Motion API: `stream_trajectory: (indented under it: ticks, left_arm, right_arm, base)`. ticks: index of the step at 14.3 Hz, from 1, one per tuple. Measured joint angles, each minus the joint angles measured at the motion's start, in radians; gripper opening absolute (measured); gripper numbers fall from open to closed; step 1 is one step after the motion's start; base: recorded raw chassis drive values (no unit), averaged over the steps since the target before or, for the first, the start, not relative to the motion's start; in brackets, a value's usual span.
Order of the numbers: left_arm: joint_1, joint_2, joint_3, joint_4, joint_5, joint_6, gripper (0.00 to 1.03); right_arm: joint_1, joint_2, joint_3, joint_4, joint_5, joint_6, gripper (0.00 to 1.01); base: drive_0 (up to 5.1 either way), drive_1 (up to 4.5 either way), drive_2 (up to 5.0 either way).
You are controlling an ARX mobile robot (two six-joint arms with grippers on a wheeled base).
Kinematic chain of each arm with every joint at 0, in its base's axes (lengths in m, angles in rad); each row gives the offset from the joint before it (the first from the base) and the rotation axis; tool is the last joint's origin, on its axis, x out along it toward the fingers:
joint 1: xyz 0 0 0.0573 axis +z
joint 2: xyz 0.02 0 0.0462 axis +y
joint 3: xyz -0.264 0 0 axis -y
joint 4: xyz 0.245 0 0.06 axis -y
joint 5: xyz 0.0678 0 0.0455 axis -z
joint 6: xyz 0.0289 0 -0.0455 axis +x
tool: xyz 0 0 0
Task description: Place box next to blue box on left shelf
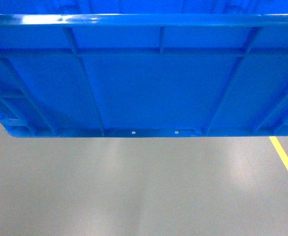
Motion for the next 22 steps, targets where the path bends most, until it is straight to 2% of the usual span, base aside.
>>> stream_trajectory:
  ticks: [3,22]
  left_arm:
    - [0.000,0.000,0.000,0.000,0.000,0.000,0.06]
    - [-0.004,-0.003,0.000,0.000,-0.002,-0.003,0.06]
  right_arm:
    - [0.000,0.000,0.000,0.000,0.000,0.000,0.18]
    - [0.000,-0.005,-0.002,0.000,0.005,-0.004,0.18]
  base:
    - [-1.7,-1.67,-1.7]
    - [-0.4,3.93,-4.7]
